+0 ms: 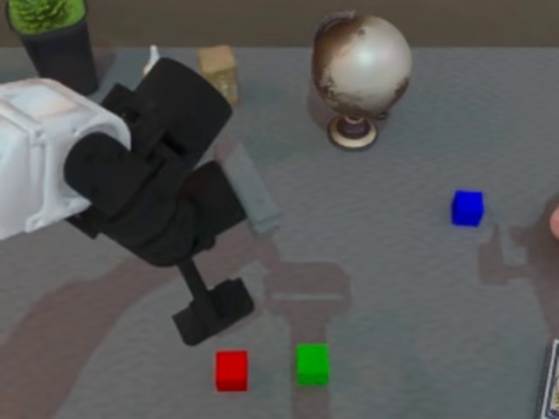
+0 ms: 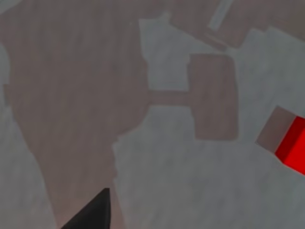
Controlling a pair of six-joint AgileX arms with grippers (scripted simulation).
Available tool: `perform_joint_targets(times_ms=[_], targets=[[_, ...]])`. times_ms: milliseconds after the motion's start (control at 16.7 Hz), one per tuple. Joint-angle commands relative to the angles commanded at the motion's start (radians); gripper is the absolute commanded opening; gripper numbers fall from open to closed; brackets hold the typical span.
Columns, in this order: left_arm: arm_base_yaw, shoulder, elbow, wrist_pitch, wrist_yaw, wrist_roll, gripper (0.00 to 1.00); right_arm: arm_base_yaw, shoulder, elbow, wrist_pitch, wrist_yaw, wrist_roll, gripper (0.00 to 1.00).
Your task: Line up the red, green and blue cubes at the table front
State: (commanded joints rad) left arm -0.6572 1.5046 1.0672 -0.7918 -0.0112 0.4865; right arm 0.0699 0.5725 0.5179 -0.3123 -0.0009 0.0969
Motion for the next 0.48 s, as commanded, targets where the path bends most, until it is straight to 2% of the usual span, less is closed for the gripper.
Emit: perform_joint_targets(times_ms=[480], targets=[[0.372,-0.819,-0.606,0.386,-0.008,-0.251,1.00,0.077,0.933,0.688,-0.449,0.008,0.121,1.00]])
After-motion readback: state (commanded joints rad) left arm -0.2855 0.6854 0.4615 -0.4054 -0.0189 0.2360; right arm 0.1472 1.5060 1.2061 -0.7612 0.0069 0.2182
